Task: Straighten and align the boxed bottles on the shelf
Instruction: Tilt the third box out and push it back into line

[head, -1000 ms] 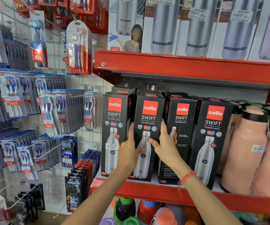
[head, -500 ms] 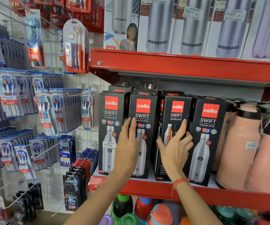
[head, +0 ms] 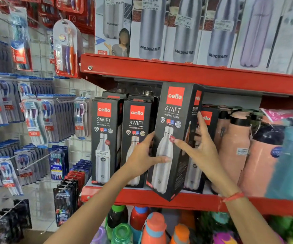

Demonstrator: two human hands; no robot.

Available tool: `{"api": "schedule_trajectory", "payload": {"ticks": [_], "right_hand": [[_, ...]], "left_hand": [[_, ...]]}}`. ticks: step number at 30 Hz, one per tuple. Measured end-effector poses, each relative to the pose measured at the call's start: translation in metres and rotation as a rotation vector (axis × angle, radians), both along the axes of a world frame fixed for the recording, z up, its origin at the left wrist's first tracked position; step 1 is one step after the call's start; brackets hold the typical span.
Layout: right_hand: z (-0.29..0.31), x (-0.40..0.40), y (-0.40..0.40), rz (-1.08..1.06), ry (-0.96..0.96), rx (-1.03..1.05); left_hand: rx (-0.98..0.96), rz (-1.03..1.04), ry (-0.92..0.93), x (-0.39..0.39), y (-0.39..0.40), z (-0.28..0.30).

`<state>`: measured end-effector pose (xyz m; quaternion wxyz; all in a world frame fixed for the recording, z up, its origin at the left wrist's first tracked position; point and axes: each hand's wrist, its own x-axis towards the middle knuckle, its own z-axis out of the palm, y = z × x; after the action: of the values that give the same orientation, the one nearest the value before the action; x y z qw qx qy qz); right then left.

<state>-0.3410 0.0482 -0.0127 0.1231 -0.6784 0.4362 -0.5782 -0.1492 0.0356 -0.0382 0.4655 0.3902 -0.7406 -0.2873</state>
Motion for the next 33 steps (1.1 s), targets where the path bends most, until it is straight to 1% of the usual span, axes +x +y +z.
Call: {"api": "schedule_trajectory", "payload": {"ticks": [1, 3, 6, 8, 10, 16, 25, 30, 32, 33], "right_hand": [[0.000, -0.005, 0.001, 0.065, -0.014, 0.042], [0.000, -0.013, -0.001, 0.167, -0.020, 0.100], [0.003, -0.017, -0.010, 0.312, -0.041, 0.201], [0.008, -0.017, -0.021, 0.341, -0.003, 0.261], [0.012, -0.015, -0.033, 0.313, 0.036, 0.285], [0.013, 0.002, -0.054, 0.112, 0.175, 0.293], [-0.005, 0.016, -0.061, -0.049, 0.216, 0.302], [-0.004, 0.033, -0.046, -0.075, 0.118, 0.255], [-0.010, 0.048, -0.034, -0.144, 0.043, 0.183], [-0.014, 0.056, -0.027, -0.190, 0.014, 0.115]], "left_hand": [[0.006, -0.052, 0.020, -0.001, 0.001, 0.000], [-0.016, -0.047, 0.059, -0.005, 0.002, -0.003], [-0.090, 0.112, 0.033, -0.017, 0.003, -0.004], [-0.149, 0.238, -0.027, -0.026, 0.000, -0.006], [-0.159, 0.308, -0.040, -0.035, -0.007, -0.008], [-0.030, 0.399, -0.007, -0.051, -0.028, -0.020], [0.060, 0.454, -0.092, -0.055, -0.042, -0.036], [0.054, 0.404, -0.155, -0.040, -0.029, -0.035], [-0.013, 0.348, -0.161, -0.023, -0.015, -0.033], [-0.063, 0.328, -0.134, -0.010, -0.007, -0.032]]}}
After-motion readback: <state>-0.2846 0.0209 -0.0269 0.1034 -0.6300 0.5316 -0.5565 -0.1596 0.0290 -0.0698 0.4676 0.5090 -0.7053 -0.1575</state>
